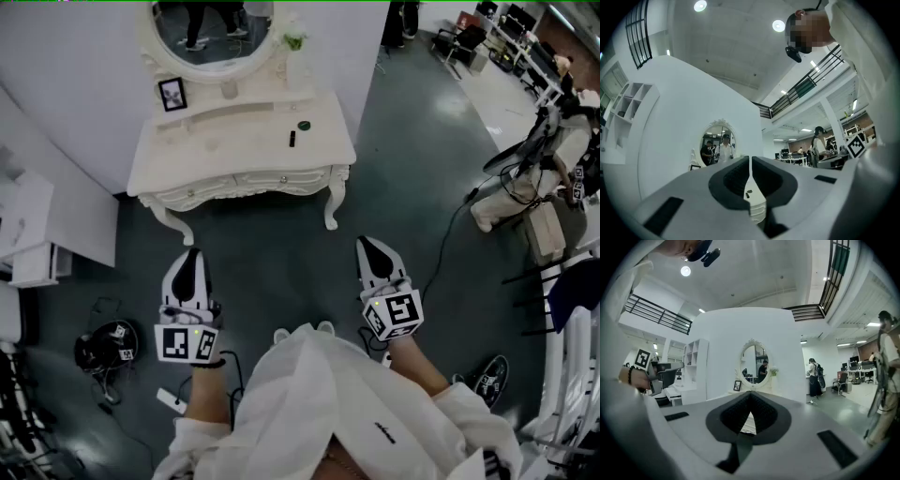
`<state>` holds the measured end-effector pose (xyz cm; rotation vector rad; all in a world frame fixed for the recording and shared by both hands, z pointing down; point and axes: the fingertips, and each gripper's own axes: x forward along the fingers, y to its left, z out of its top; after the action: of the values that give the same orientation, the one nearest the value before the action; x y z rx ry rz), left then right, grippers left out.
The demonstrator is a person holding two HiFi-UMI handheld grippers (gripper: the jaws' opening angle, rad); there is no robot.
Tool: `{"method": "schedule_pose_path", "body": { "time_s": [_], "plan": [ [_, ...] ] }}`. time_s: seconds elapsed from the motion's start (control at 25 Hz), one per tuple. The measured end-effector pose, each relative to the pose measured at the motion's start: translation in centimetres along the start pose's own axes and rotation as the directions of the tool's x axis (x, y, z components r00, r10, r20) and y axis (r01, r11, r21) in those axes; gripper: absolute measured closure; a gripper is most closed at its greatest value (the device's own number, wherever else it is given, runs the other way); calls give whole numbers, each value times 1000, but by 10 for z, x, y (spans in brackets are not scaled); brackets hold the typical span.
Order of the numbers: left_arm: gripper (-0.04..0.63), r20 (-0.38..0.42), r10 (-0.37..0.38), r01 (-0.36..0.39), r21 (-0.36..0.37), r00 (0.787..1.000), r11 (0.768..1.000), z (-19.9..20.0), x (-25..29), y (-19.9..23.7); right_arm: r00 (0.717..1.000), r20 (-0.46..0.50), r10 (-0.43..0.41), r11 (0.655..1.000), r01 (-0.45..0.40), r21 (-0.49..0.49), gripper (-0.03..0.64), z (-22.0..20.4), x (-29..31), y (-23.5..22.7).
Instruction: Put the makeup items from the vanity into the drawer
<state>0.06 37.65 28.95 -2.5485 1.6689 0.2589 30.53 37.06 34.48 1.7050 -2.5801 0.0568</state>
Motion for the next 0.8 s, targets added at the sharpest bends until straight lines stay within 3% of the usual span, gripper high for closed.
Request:
{"method": "schedule_pose_path", "body": {
  "time_s": [0.44, 0.56, 0.68, 0.8],
  "plan": [
    [546, 0, -19, 19, -20, 1000, 1000, -4, 0, 9, 1000, 5, 21, 1000, -21, 12, 598, 3, 10, 16],
    [325, -17, -30, 29, -34, 999, 999, -11, 3, 9, 1000, -3, 30, 999, -30, 11, 598, 0, 12, 24],
    [254, -42, -17, 16, -26, 999, 1000, -21, 2, 16, 999, -9, 35, 999, -35, 8, 598, -1, 18, 33],
    [231, -67, -5, 2, -39, 998, 999, -30, -3, 26, 999, -14, 43, 999, -43, 4, 598, 0, 24, 44]
  ]
}}
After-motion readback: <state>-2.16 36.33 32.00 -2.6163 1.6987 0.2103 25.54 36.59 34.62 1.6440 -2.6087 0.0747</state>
